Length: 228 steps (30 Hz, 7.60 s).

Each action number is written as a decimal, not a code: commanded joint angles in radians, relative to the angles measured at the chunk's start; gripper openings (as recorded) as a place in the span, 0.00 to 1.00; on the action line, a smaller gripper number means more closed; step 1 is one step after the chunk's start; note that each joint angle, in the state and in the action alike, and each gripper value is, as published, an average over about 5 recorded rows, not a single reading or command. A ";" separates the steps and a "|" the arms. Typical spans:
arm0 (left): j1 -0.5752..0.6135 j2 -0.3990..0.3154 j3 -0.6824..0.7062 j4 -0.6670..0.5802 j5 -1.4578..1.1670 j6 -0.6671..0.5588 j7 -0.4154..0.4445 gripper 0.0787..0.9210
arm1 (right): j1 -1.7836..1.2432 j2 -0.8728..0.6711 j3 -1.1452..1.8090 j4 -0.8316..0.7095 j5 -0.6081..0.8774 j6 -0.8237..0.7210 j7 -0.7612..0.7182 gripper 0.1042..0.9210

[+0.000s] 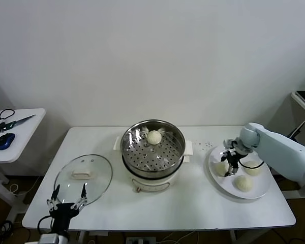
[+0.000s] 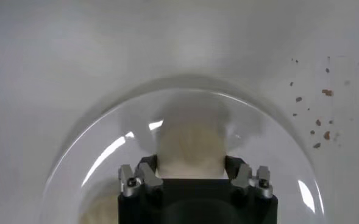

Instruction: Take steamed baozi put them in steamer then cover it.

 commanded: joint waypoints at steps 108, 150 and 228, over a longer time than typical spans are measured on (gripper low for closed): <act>0.033 0.011 0.027 -0.014 0.039 -0.030 0.017 0.88 | 0.644 -0.181 -0.553 0.511 0.391 -0.117 0.034 0.88; 0.037 -0.032 0.031 0.010 0.116 -0.014 0.004 0.88 | 0.044 -0.223 -0.157 0.237 -0.024 -0.011 0.011 0.88; 0.045 -0.018 0.025 0.038 0.105 -0.025 0.007 0.88 | 0.464 0.551 -0.438 0.363 -0.202 0.674 -0.097 0.72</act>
